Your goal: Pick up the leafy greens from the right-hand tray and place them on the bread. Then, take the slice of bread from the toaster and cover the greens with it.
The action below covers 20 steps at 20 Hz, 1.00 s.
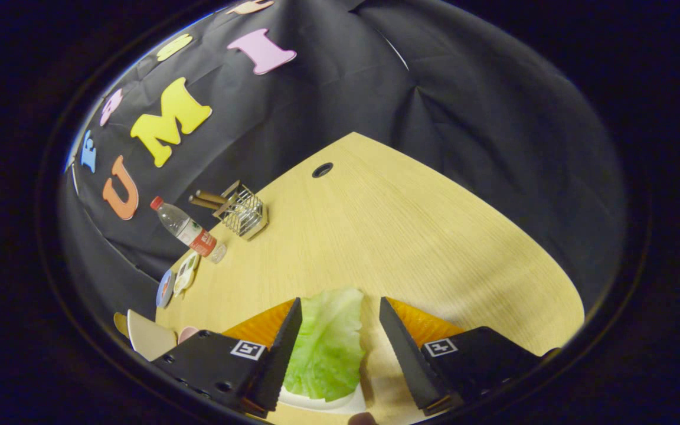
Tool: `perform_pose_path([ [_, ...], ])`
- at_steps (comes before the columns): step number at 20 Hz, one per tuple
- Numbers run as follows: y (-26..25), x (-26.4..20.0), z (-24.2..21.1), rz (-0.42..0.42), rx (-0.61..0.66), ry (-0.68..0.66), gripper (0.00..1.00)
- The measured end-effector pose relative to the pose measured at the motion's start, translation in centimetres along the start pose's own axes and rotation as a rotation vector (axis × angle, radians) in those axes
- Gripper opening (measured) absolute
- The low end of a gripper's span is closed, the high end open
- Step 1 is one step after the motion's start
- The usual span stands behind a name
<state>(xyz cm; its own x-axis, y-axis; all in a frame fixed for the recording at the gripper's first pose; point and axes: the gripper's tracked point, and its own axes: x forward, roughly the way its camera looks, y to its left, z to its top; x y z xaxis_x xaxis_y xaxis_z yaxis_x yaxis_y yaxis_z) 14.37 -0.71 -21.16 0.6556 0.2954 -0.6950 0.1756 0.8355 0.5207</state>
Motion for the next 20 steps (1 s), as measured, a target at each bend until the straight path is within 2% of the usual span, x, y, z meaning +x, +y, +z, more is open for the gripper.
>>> perform_pose_path([
  [2,0.4,0.7,-0.2,0.025,0.029,0.012,0.82],
  [3,0.7,0.9,0.0,0.041,0.043,0.011,0.76],
  [8,0.9,2.1,0.0,0.043,0.024,0.023,0.21],
  [11,1.3,1.4,0.2,0.072,0.028,0.024,0.01],
  [20,6.5,-5.0,1.9,0.198,-0.053,-0.115,0.00],
])
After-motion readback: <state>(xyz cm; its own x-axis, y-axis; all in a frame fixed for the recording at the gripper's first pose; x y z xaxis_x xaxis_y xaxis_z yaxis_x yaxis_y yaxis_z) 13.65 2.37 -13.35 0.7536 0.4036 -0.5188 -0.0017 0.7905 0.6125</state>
